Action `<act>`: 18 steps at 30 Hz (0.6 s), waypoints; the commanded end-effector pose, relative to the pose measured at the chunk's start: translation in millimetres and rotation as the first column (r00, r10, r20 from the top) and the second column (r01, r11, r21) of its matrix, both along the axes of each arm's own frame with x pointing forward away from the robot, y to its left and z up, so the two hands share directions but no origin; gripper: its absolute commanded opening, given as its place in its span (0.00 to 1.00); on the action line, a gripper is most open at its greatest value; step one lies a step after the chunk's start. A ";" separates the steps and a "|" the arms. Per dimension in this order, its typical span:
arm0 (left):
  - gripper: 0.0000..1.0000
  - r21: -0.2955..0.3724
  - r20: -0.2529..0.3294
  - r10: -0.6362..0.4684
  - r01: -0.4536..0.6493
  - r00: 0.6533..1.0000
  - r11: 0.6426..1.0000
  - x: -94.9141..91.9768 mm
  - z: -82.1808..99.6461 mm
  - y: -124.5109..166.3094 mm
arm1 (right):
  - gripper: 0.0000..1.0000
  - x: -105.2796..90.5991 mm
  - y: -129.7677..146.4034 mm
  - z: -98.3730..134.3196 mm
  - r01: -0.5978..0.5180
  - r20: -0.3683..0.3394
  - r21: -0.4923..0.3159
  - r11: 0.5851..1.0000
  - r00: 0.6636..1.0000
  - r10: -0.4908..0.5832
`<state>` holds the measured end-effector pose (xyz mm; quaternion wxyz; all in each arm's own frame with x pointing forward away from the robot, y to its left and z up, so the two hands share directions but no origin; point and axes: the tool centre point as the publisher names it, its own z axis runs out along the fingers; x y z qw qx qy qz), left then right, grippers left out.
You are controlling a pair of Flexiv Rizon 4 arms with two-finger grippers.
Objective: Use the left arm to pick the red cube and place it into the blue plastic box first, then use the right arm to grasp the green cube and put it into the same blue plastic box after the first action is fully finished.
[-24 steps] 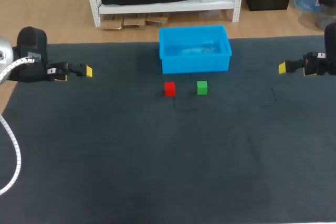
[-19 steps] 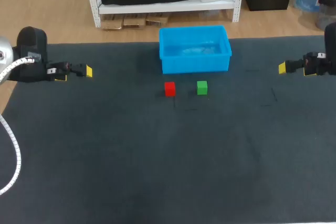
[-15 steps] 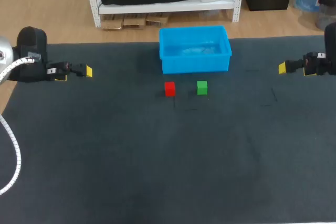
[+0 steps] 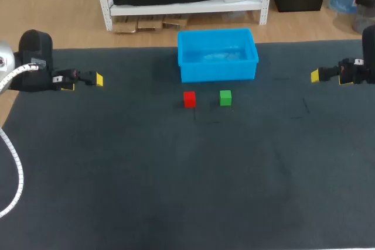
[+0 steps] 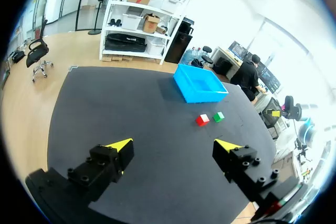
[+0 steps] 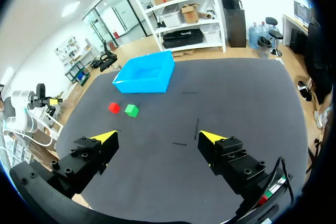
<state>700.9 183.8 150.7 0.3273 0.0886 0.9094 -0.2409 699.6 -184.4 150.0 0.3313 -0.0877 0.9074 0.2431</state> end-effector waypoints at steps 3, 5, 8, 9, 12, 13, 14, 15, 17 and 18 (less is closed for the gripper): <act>1.00 -0.013 -0.001 -0.004 0.004 1.000 1.000 0.7 -0.6 0.2 | 1.00 0.7 -0.1 -0.4 -0.001 0.000 0.000 1.000 1.000 0.001; 1.00 -0.011 -0.002 -0.006 0.006 1.000 1.000 1.7 -0.2 -0.5 | 1.00 0.7 -0.1 -0.4 -0.001 0.000 0.000 1.000 1.000 0.001; 1.00 -0.007 -0.008 -0.008 0.008 1.000 1.000 3.3 0.5 -1.1 | 1.00 0.7 -0.1 -0.4 -0.001 0.000 0.000 1.000 1.000 0.001; 1.00 0.000 -0.014 -0.010 0.010 1.000 1.000 3.9 0.6 -1.5 | 1.00 0.7 -0.1 -0.4 -0.001 0.000 0.000 1.000 1.000 0.001; 1.00 0.012 -0.026 -0.011 0.011 1.000 1.000 5.4 1.2 -3.3 | 1.00 0.7 -0.1 -0.4 -0.001 0.000 0.000 1.000 1.000 0.001; 1.00 0.024 -0.034 -0.009 0.009 0.999 1.000 5.9 1.4 -4.1 | 1.00 0.7 -0.1 -0.4 -0.001 0.000 0.000 1.000 1.000 0.001; 1.00 0.026 -0.038 -0.007 0.008 0.999 1.000 6.3 1.6 -4.7 | 1.00 0.7 -0.1 -0.4 -0.001 0.000 0.000 1.000 1.000 0.001; 1.00 0.030 -0.043 -0.006 0.008 0.999 1.000 6.8 2.1 -5.4 | 1.00 0.7 -0.1 -0.4 -0.001 0.000 0.000 1.000 1.000 0.001; 1.00 0.050 -0.056 0.000 0.002 0.998 0.999 7.8 2.9 -6.6 | 1.00 0.7 -0.1 -0.4 -0.001 0.000 0.000 1.000 1.000 0.001; 1.00 0.052 -0.060 0.003 0.000 0.998 0.999 8.5 3.1 -7.0 | 1.00 0.7 -0.1 -0.4 -0.001 0.000 0.000 1.000 1.000 0.001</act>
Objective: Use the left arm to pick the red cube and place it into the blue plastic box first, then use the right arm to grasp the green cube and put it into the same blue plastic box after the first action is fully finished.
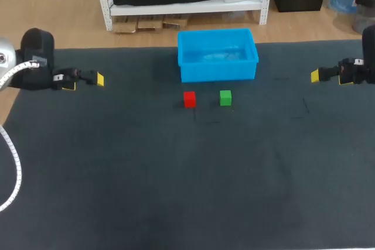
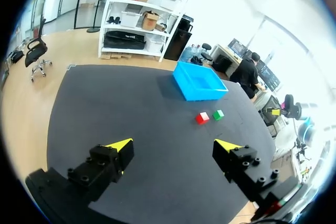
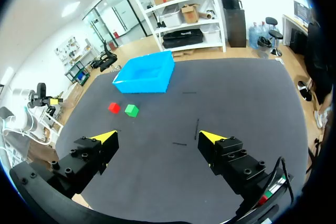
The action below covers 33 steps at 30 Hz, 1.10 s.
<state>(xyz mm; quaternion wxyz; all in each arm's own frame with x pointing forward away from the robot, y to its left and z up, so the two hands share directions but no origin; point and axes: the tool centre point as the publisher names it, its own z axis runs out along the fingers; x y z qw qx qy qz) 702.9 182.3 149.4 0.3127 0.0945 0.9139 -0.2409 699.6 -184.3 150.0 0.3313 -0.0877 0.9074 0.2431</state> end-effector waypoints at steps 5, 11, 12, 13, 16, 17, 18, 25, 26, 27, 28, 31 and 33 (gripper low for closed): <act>1.00 0.074 -0.066 0.041 -0.036 0.997 0.997 9.5 6.8 -7.8 | 1.00 0.7 -0.1 -0.4 -0.001 0.000 0.000 1.000 1.000 0.001; 1.00 0.138 -0.103 0.068 -0.054 0.992 0.989 14.0 8.2 -15.6 | 1.00 0.7 -0.1 -0.4 -0.001 0.000 0.000 1.000 1.000 0.001; 1.00 0.148 -0.109 0.071 -0.055 0.991 0.987 14.7 8.2 -17.8 | 1.00 0.7 -0.1 -0.4 -0.001 0.000 0.000 1.000 1.000 0.001; 1.00 0.158 -0.116 0.072 -0.053 0.991 0.986 15.2 8.3 -20.2 | 1.00 0.7 -0.1 -0.4 -0.001 0.000 0.000 1.000 1.000 0.001; 1.00 0.188 -0.132 0.080 -0.055 0.988 0.981 16.9 8.6 -27.7 | 1.00 0.7 -0.1 -0.4 -0.001 0.000 0.000 1.000 1.000 0.001; 1.00 0.197 -0.140 0.088 -0.060 0.986 0.979 17.5 8.5 -30.4 | 1.00 0.7 -0.1 -0.4 -0.001 0.000 0.000 1.000 1.000 0.001; 1.00 0.204 -0.147 0.091 -0.060 0.985 0.977 18.3 8.4 -33.3 | 1.00 0.7 -0.1 -0.4 -0.001 0.000 0.000 1.000 1.000 0.001; 1.00 0.265 -0.205 0.132 -0.075 0.970 0.961 21.9 7.0 -54.3 | 1.00 0.7 -0.1 -0.4 -0.001 0.000 0.000 1.000 1.000 0.001; 1.00 0.267 -0.209 0.137 -0.079 0.968 0.961 22.3 7.3 -57.6 | 1.00 0.7 -0.1 -0.4 -0.001 0.000 0.000 1.000 1.000 0.001; 1.00 0.281 -0.218 0.144 -0.079 0.965 0.956 22.9 7.3 -61.9 | 1.00 0.7 -0.1 -0.4 -0.001 0.000 0.000 1.000 1.000 0.001; 1.00 0.283 -0.224 0.151 -0.084 0.963 0.955 23.7 6.9 -64.9 | 1.00 0.7 -0.1 -0.4 -0.001 0.000 0.000 1.000 1.000 0.001; 1.00 0.293 -0.236 0.173 -0.100 0.956 0.951 26.0 7.9 -75.3 | 1.00 0.7 -0.1 -0.4 -0.001 0.000 0.000 1.000 1.000 0.001; 1.00 0.296 -0.239 0.182 -0.107 0.954 0.949 27.8 7.9 -80.6 | 1.00 0.7 -0.1 -0.4 -0.001 0.000 0.000 1.000 1.000 0.001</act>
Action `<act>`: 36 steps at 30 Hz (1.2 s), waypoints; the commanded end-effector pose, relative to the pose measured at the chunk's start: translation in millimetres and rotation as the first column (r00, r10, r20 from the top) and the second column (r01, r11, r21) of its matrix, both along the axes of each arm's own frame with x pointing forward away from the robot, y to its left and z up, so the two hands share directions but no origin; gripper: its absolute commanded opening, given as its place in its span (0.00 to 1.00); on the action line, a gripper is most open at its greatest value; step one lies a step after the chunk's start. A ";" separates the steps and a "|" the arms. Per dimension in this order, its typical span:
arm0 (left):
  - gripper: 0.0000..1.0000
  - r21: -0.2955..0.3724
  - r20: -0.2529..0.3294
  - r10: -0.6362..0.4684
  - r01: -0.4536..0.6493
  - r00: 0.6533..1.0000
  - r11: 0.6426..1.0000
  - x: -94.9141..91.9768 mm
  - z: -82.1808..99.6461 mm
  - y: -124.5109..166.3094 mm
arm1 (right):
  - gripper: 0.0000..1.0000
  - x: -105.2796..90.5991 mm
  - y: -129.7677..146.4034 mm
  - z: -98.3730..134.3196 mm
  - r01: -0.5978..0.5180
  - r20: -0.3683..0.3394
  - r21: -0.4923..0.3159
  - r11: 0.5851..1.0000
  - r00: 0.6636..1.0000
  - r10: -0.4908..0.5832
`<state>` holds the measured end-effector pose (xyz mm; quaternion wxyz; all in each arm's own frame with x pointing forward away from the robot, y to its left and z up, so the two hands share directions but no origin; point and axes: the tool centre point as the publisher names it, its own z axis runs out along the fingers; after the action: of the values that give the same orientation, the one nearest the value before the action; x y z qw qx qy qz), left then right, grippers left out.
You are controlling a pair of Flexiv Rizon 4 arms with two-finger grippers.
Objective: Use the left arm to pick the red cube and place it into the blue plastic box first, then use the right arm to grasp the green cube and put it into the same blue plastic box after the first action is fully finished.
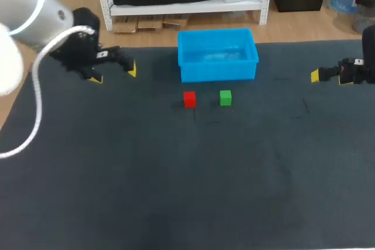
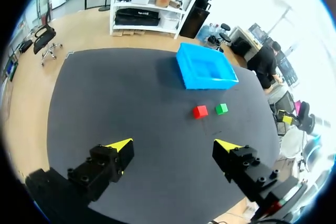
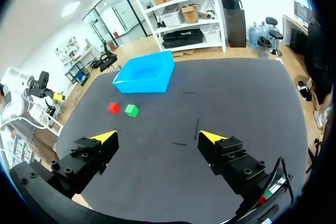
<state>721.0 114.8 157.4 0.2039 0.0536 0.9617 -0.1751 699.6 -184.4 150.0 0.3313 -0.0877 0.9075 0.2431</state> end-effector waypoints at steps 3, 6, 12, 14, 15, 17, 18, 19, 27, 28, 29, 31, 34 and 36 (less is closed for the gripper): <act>1.00 0.175 -0.051 0.088 -0.078 0.995 0.982 13.0 -1.0 -22.0 | 1.00 0.6 -0.1 -0.4 -0.001 0.000 0.000 1.000 1.000 0.001; 1.00 0.198 -0.073 0.106 -0.090 0.992 0.976 16.3 -2.4 -30.3 | 1.00 0.6 -0.1 -0.4 -0.001 0.000 0.000 1.000 1.000 0.001; 1.00 0.242 -0.114 0.150 -0.119 0.982 0.963 23.5 -3.5 -41.8 | 1.00 0.6 -0.1 -0.4 -0.001 0.000 0.000 1.000 1.000 0.001; 1.00 0.243 -0.131 0.163 -0.128 0.978 0.962 26.6 -3.7 -44.5 | 1.00 0.6 -0.1 -0.4 -0.001 0.000 0.000 1.000 1.000 0.001; 1.00 0.245 -0.134 0.165 -0.129 0.977 0.961 28.3 -3.7 -46.1 | 1.00 0.6 -0.1 -0.4 -0.001 0.000 0.000 1.000 1.000 0.001; 1.00 0.251 -0.137 0.168 -0.130 0.976 0.959 31.1 -3.0 -49.0 | 1.00 0.6 -0.1 -0.4 -0.001 0.000 0.000 1.000 1.000 0.001; 1.00 0.252 -0.139 0.170 -0.131 0.975 0.959 32.7 -2.6 -50.7 | 1.00 0.6 -0.1 -0.4 -0.001 0.000 0.000 1.000 1.000 0.001; 1.00 0.255 -0.141 0.173 -0.133 0.975 0.958 34.1 -2.2 -52.4 | 1.00 0.6 -0.1 -0.4 -0.001 0.000 0.000 1.000 1.000 0.001; 1.00 0.275 -0.177 0.180 -0.127 0.968 0.953 46.1 -7.4 -66.6 | 1.00 0.6 -0.1 -0.4 -0.001 0.000 0.000 1.000 1.000 0.001; 1.00 0.268 -0.188 0.183 -0.129 0.965 0.955 47.8 -8.5 -68.1 | 1.00 0.6 -0.1 -0.4 -0.001 0.000 0.000 1.000 1.000 0.001; 1.00 0.267 -0.191 0.182 -0.127 0.965 0.955 49.2 -9.0 -70.2 | 1.00 0.6 -0.1 -0.4 -0.001 0.000 0.000 1.000 1.000 0.001; 1.00 0.270 -0.194 0.181 -0.125 0.964 0.955 51.6 -9.7 -73.2 | 1.00 0.6 -0.1 -0.4 -0.001 0.000 0.000 1.000 1.000 0.001; 1.00 0.273 -0.207 0.178 -0.118 0.962 0.955 54.4 -11.0 -76.5 | 1.00 0.6 -0.1 -0.4 -0.001 0.000 0.000 1.000 1.000 0.001; 1.00 0.266 -0.222 0.180 -0.118 0.958 0.957 55.9 -12.3 -78.5 | 1.00 0.6 -0.1 -0.4 -0.001 0.000 0.000 1.000 1.000 0.001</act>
<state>767.1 42.4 145.7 0.1067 -0.0136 0.9923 -0.0618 699.7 -184.4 150.0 0.3313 -0.0877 0.9075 0.2431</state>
